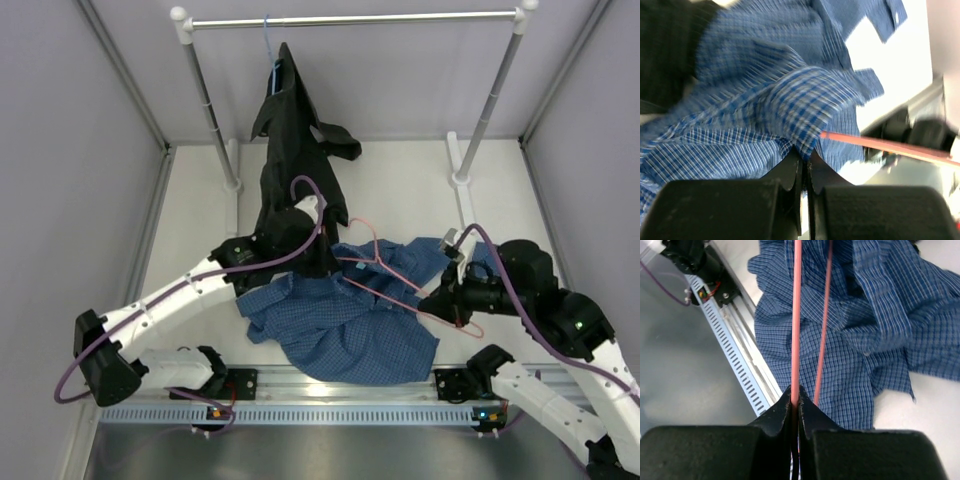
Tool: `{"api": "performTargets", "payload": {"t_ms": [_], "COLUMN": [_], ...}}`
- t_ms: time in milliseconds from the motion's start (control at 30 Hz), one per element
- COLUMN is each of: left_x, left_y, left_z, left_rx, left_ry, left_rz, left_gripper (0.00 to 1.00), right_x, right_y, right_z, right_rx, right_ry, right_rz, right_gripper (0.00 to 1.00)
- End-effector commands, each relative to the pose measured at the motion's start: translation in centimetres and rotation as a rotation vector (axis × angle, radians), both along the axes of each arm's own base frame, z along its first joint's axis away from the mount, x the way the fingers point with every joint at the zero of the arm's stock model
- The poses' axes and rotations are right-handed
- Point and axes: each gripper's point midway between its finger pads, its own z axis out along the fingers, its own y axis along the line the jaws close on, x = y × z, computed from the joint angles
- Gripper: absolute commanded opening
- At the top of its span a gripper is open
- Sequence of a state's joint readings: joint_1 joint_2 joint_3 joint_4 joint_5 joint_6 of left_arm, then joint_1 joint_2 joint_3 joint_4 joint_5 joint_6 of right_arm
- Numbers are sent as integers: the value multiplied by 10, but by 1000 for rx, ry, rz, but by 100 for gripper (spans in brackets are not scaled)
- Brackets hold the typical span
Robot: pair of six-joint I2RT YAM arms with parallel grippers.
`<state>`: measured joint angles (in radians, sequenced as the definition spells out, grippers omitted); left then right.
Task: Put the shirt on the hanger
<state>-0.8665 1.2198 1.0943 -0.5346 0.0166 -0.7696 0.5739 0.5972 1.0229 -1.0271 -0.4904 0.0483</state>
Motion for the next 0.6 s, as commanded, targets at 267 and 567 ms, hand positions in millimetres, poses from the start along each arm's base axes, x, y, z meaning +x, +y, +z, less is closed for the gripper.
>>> {"api": "performTargets", "payload": {"t_ms": [267, 567], "left_x": [-65, -55], "left_y": [43, 91], "left_z": [45, 70], "left_rx": [73, 255], "left_ry": [-116, -214], "left_rz": [-204, -131], "left_gripper": [0, 0], "right_x": [28, 21], "right_y": [60, 78], "right_z": [18, 9], "right_rx": [170, 194], "right_ry": [-293, -347], "right_rz": [332, 580], "right_gripper": [0, 0]}}
